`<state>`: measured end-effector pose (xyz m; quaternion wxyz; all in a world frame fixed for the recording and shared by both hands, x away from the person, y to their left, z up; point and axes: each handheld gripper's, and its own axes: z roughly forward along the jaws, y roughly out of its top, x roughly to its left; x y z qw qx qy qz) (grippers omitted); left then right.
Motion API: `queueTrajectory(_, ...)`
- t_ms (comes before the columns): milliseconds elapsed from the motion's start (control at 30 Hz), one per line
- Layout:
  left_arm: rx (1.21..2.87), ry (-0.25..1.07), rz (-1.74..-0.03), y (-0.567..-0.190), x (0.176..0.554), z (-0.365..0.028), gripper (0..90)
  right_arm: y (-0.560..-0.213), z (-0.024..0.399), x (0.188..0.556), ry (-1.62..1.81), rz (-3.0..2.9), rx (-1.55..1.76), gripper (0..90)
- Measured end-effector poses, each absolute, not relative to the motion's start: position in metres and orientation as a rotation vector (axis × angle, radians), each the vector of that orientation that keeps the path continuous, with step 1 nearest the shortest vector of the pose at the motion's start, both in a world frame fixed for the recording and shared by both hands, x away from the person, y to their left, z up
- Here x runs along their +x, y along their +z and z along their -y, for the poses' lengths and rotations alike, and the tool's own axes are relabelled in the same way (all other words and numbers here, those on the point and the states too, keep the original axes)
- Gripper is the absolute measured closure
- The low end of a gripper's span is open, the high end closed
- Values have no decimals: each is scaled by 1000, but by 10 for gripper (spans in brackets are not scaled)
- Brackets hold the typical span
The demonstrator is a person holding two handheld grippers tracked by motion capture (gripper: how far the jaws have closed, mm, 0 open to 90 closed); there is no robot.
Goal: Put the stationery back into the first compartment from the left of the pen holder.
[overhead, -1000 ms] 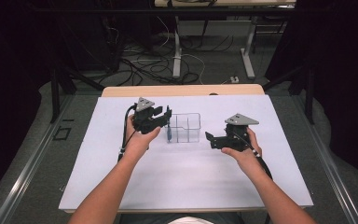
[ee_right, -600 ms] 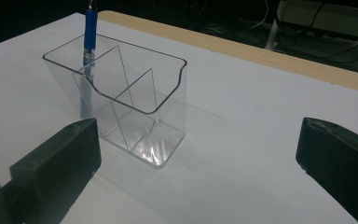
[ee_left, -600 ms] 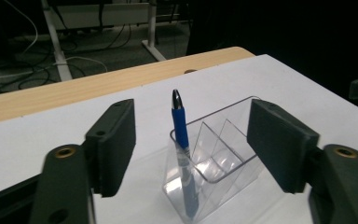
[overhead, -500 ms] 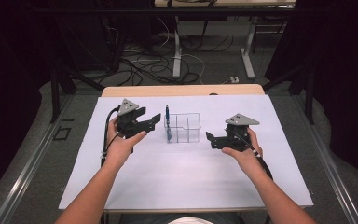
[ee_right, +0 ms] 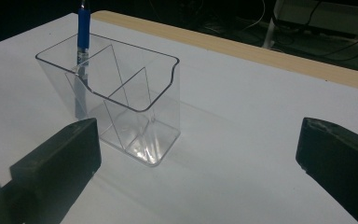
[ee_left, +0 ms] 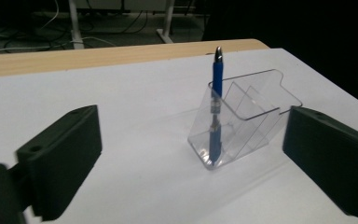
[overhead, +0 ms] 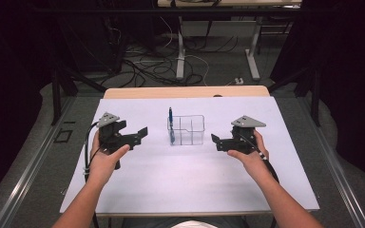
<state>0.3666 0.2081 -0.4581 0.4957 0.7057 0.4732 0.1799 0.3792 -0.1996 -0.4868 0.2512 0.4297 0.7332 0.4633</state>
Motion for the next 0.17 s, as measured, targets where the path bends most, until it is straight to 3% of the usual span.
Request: queueTrajectory(167,1716,460,-1192,-469,361,-223,2,-487,200,380,1258,-1995,1169,0)
